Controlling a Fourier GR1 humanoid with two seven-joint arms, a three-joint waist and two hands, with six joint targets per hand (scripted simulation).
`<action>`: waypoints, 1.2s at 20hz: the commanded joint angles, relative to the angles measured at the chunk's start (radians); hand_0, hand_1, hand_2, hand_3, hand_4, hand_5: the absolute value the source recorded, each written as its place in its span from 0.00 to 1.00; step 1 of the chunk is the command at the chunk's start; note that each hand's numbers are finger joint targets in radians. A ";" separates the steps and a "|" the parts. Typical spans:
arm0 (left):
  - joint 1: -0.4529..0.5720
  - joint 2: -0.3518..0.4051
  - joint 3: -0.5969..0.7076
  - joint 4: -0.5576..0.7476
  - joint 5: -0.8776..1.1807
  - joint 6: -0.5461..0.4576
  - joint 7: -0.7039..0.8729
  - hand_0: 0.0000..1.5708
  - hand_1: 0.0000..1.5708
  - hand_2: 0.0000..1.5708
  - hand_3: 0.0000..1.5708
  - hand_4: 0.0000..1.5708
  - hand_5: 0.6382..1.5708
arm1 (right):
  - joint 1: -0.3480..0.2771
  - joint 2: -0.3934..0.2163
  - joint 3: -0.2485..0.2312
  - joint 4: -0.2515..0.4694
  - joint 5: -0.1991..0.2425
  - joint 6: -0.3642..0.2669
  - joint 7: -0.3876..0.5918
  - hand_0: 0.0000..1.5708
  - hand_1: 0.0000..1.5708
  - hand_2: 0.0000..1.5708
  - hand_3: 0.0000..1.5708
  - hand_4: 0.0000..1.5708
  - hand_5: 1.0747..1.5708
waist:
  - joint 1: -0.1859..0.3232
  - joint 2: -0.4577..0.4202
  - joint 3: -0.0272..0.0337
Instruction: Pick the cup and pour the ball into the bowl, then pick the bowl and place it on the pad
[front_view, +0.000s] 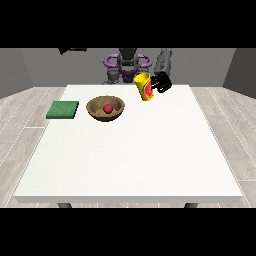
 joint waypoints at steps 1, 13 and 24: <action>0.008 -0.066 0.117 -0.107 0.287 -0.221 -0.103 0.78 0.78 0.88 0.68 0.45 0.99 | 0.002 0.013 0.007 -0.018 0.016 -0.021 -0.004 0.00 0.00 0.00 0.04 0.30 0.99 | 0.049 0.035 -0.0045; -0.062 0.276 0.320 -0.010 0.590 -0.802 -0.183 0.00 0.00 0.00 0.00 0.00 0.97 | -0.081 0.090 0.125 -0.090 0.153 -0.171 0.060 0.00 0.00 0.00 0.00 0.31 0.99 | 0.094 0.203 0.0174; -0.231 0.507 0.330 -0.099 0.593 -0.818 0.059 0.00 0.00 0.00 0.00 0.00 0.95 | -0.070 0.133 0.044 0.348 0.083 -0.036 -0.286 0.00 0.00 0.00 0.00 0.26 1.00 | 0.083 0.250 0.0198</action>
